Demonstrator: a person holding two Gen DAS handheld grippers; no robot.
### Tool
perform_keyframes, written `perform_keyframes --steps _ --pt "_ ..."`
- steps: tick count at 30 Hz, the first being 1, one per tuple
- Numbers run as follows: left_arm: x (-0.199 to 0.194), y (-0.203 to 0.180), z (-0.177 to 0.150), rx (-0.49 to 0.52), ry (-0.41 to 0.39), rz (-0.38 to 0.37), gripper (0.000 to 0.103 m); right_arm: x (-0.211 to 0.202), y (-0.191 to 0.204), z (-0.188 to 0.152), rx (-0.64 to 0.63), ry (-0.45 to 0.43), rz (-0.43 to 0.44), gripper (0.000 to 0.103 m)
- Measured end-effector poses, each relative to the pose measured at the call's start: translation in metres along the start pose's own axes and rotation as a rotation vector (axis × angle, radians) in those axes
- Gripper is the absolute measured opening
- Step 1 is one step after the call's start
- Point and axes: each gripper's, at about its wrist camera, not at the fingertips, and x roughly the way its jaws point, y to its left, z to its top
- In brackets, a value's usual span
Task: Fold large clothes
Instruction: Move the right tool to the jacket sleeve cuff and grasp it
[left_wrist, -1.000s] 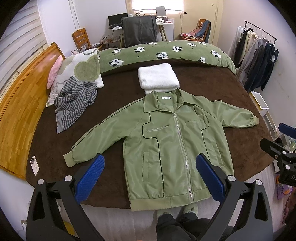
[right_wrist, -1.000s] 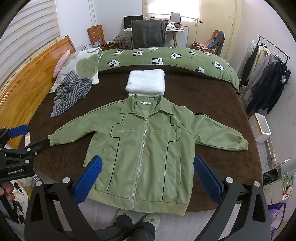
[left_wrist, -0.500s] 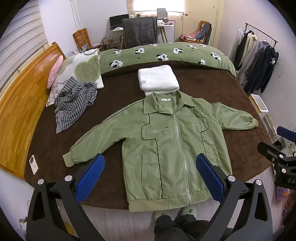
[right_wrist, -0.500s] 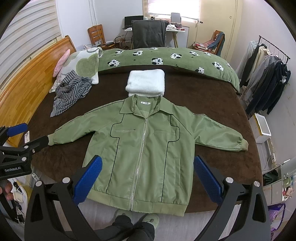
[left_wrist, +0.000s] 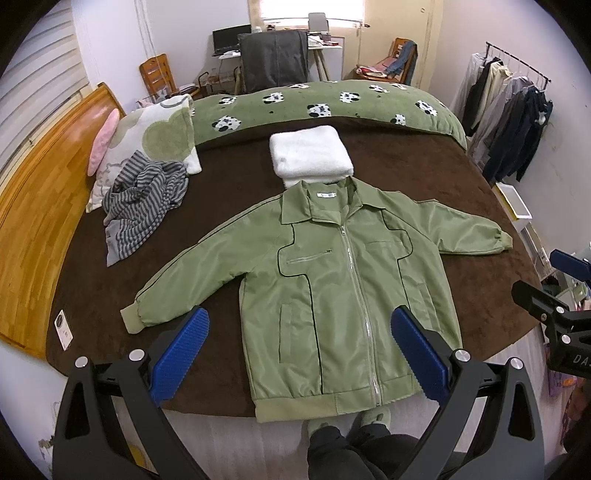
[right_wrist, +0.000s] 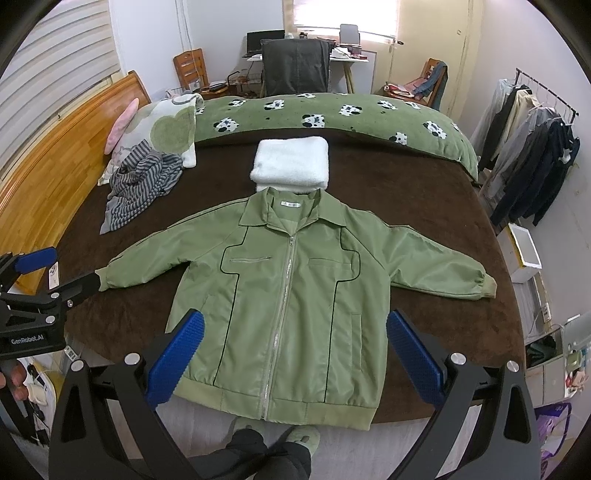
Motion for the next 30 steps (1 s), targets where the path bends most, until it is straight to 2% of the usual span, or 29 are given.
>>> perform_keyframes --steps 9,15,19,24,30 --pt "0.022 -0.023 0.034 0.121 0.006 -0.048 0.097 -0.003 -0.032 0.011 0.052 -0.045 -0.057 0.097" --pt "0.040 -0.059 0.071 0.179 -0.002 -0.075 0.097 0.005 -0.087 0.025 0.112 -0.062 -0.100 0.097" --pt "0.058 -0.088 0.090 0.179 0.003 -0.113 0.097 0.019 -0.129 0.033 0.132 -0.067 -0.122 0.097" --pt "0.100 -0.139 0.114 0.194 0.013 -0.144 0.097 0.055 -0.198 0.039 0.166 -0.053 -0.145 0.097" --pt "0.200 -0.219 0.127 0.216 0.020 -0.178 0.097 0.117 -0.277 0.026 0.209 -0.020 -0.185 0.097"
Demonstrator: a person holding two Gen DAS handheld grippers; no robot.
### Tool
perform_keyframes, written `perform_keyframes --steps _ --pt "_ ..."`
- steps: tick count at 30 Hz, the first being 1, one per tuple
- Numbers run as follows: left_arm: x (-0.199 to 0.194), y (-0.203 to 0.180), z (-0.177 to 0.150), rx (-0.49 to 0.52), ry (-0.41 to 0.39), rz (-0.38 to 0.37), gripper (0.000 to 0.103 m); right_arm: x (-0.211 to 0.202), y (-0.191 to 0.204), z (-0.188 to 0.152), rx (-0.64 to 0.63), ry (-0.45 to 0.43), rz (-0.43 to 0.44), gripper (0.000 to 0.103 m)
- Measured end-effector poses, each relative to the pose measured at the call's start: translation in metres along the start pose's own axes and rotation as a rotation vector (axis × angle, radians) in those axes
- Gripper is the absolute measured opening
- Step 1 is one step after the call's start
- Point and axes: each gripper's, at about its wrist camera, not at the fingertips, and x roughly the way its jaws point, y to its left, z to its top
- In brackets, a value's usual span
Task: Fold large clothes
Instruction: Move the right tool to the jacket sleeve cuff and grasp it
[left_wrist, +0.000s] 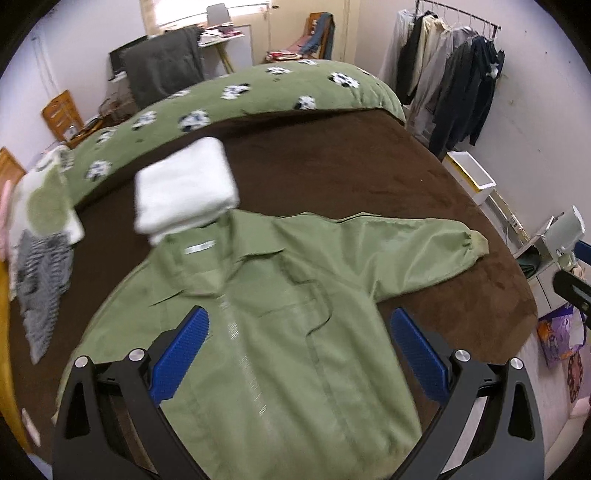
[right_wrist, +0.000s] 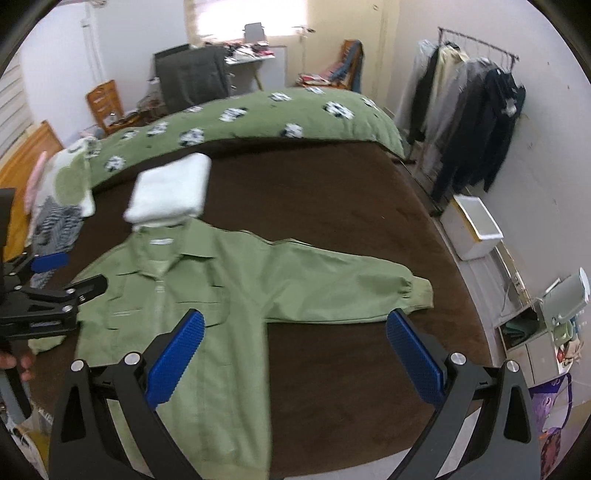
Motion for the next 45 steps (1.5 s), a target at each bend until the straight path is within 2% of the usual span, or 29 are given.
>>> perform_keyframes --steps 5,8,12,16,21,28,32,34,36,37,39,45 --pt "0.111 -0.037 0.014 -0.002 0.014 -0.036 0.097 0.104 -0.060 -0.023 0.091 0.067 -0.002 0.097" --pt "0.179 -0.050 0.017 -0.008 0.045 -0.040 0.097 0.154 -0.085 -0.039 0.146 0.072 -0.009 0.097" --pt "0.241 -0.061 0.015 0.015 0.026 -0.010 0.097 0.212 -0.129 -0.060 0.290 0.063 -0.022 0.097" --pt "0.296 -0.061 0.006 -0.008 0.103 -0.005 0.097 0.256 -0.177 -0.074 0.385 0.035 -0.051 0.097" --pt "0.313 -0.071 -0.007 0.074 0.110 0.033 0.097 0.280 -0.220 -0.085 0.515 0.004 -0.044 0.098" --pt "0.318 -0.070 -0.008 0.045 0.119 0.025 0.098 0.302 -0.251 -0.085 0.635 -0.033 0.024 0.098" --pt "0.317 -0.072 -0.007 0.048 0.121 0.019 0.098 0.314 -0.263 -0.083 0.706 -0.048 0.063 0.094" --pt "0.322 -0.069 -0.006 0.052 0.121 0.017 0.098 0.318 -0.269 -0.082 0.749 -0.060 0.076 0.081" --pt "0.323 -0.066 -0.008 0.055 0.117 0.015 0.098 0.319 -0.273 -0.079 0.769 -0.069 0.093 0.052" --pt "0.323 -0.067 -0.007 0.055 0.116 0.016 0.098 0.319 -0.273 -0.077 0.766 -0.070 0.110 0.046" --pt "0.324 -0.067 -0.007 0.054 0.113 0.017 0.098 0.319 -0.270 -0.074 0.752 -0.072 0.125 0.028" --pt "0.324 -0.070 -0.006 0.051 0.134 0.027 0.098 0.284 -0.271 -0.057 0.729 -0.133 0.148 0.016"
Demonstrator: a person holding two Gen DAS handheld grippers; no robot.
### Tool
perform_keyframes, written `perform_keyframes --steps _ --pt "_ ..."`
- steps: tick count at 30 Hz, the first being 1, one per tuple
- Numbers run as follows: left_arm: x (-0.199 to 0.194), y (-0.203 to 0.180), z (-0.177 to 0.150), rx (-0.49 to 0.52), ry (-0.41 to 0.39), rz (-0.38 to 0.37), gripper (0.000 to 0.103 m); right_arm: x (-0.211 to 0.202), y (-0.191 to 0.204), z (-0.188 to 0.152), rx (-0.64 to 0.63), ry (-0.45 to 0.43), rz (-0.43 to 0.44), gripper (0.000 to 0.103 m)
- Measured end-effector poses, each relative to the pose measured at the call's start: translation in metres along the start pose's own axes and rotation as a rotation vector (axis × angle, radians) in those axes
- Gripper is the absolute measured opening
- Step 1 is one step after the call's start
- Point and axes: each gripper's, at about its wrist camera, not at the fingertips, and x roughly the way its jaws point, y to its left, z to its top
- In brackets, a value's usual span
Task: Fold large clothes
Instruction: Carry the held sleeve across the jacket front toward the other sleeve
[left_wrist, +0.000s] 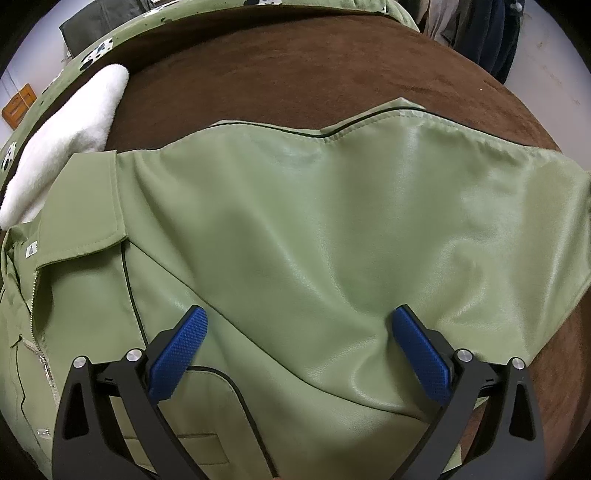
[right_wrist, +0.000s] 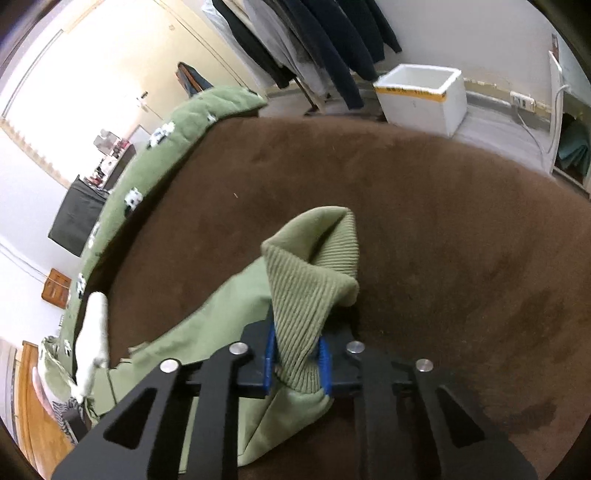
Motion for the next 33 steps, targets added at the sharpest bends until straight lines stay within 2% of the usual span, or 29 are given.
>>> perform_keyframes --steps 7,13,18,24,30,33 --pt "0.004 0.000 0.011 -0.021 0.047 0.006 0.098 -0.040 0.033 0.010 -0.062 -0.029 0.023 0.012" --pt "0.005 0.005 0.011 -0.030 0.031 0.001 0.098 -0.046 0.041 0.012 -0.073 -0.034 0.030 0.012" --pt "0.003 0.008 0.007 -0.029 -0.002 -0.003 0.097 -0.053 0.070 0.014 -0.164 -0.052 0.028 0.012" --pt "-0.032 0.031 0.012 -0.074 -0.075 -0.017 0.097 -0.078 0.153 0.000 -0.415 -0.089 0.012 0.012" --pt "-0.082 0.079 -0.006 -0.123 -0.112 0.011 0.097 -0.107 0.260 -0.045 -0.582 -0.071 0.141 0.012" --pt "-0.107 0.113 -0.035 -0.172 -0.108 0.037 0.097 -0.116 0.322 -0.081 -0.639 -0.050 0.229 0.012"
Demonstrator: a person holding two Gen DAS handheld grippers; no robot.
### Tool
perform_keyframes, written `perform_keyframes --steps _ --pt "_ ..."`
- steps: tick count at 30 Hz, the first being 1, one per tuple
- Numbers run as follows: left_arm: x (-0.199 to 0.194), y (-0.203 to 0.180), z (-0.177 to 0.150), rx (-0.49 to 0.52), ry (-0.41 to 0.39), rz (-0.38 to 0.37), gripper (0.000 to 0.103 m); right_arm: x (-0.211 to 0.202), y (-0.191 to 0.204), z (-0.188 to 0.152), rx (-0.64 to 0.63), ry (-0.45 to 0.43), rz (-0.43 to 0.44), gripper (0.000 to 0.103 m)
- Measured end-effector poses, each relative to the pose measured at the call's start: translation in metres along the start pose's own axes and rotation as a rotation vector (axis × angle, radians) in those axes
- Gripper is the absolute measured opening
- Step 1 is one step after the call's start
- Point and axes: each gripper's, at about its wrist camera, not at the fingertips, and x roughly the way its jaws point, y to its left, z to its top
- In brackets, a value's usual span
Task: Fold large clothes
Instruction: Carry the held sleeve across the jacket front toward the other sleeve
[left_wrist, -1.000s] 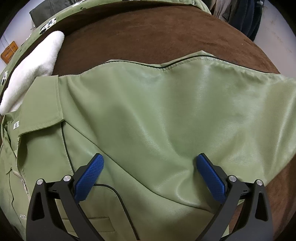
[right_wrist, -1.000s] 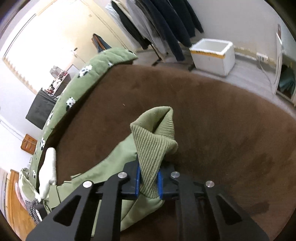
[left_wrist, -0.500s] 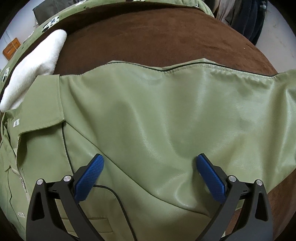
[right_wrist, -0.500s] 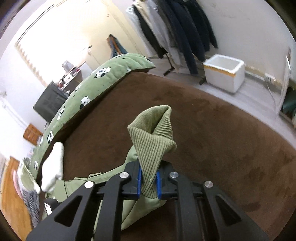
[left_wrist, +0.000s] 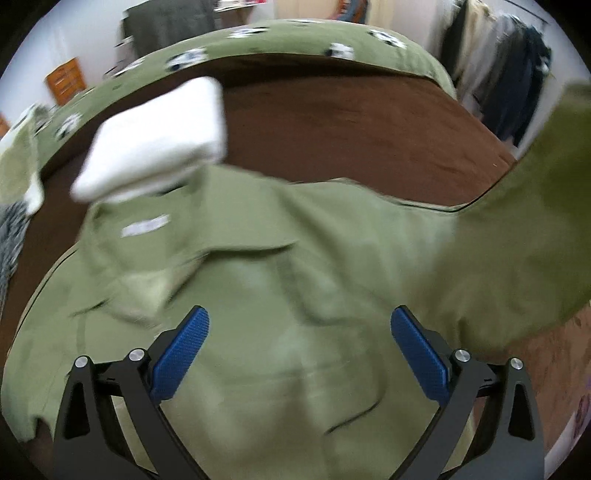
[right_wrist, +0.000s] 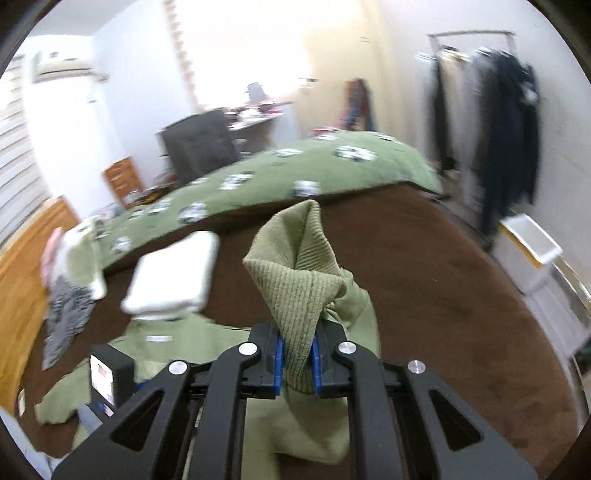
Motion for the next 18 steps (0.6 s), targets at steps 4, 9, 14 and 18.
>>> perform_keyframes --steps 4,9,14,18 --pt "-0.027 0.052 -0.027 -0.042 0.018 0.062 0.097 0.017 0.083 -0.001 -0.047 0.007 0.106 0.012" --pt "-0.056 0.127 -0.060 -0.100 0.042 0.162 0.097 0.056 0.192 -0.018 -0.155 0.059 0.215 0.012" --pt "-0.077 0.203 -0.094 -0.212 0.072 0.247 0.097 0.111 0.275 -0.072 -0.230 0.185 0.294 0.012" --pt "-0.083 0.246 -0.128 -0.277 0.091 0.297 0.097 0.155 0.313 -0.132 -0.278 0.284 0.306 0.012"
